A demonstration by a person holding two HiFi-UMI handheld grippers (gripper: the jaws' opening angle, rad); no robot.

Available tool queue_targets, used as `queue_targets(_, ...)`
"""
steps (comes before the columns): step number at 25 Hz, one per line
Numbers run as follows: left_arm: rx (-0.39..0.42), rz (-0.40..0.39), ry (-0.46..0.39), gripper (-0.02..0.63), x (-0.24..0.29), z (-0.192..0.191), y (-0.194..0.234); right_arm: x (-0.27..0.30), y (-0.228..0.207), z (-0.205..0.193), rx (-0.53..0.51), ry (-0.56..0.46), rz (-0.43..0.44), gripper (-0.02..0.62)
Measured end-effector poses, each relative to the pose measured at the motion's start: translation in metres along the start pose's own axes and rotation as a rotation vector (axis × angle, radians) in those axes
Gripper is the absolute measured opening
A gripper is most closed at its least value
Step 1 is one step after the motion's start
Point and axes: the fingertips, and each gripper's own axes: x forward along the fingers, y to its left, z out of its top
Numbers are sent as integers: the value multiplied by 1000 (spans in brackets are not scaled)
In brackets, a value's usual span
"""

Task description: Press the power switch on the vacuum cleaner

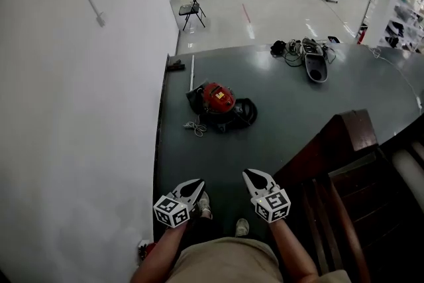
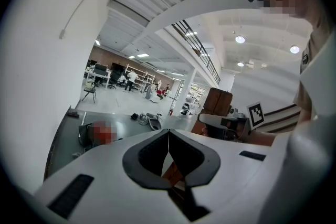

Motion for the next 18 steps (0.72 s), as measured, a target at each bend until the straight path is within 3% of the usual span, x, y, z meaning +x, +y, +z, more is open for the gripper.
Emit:
queue_targets(7,-6,-46,23,6,11,27,74,73,8,6,24,37,-44,12)
queue_targets(18,-19,-119,-17,6,10,92,201,202,26,39,-16,45,-105,12)
